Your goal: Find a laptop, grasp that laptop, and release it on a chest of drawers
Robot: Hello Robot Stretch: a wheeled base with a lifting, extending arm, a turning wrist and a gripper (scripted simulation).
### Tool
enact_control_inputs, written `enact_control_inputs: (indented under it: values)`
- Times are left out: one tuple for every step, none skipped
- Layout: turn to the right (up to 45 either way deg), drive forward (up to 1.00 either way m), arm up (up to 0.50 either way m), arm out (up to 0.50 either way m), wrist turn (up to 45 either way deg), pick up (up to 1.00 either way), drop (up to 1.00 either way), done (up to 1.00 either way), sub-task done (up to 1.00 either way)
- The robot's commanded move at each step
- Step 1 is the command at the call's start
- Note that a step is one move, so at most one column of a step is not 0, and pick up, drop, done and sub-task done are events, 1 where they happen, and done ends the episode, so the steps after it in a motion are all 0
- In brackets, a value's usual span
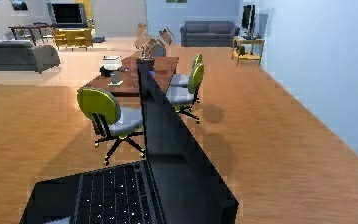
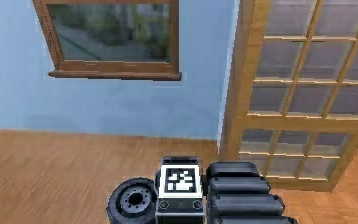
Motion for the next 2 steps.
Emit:
enact_control_inputs:
  values:
    - [-39.0, 0.00, 0.00, 0.00, 0.0, 0.00, 0.00, 0.00, 0.00]
    - [0.0, 0.35, 0.00, 0.00, 0.0, 0.00, 0.00, 0.00, 0.00]
